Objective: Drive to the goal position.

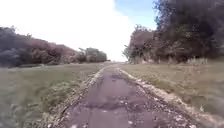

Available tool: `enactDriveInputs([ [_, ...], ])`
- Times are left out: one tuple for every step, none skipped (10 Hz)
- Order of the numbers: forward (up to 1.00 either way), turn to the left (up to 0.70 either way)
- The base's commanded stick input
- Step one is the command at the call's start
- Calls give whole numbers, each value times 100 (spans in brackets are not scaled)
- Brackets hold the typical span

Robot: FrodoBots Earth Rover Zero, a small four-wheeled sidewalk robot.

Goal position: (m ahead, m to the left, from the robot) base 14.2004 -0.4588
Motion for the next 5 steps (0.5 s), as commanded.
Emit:
enactDriveInputs([
  [85,-33],
  [85,-31],
  [85,0],
  [85,0],
  [85,0],
])
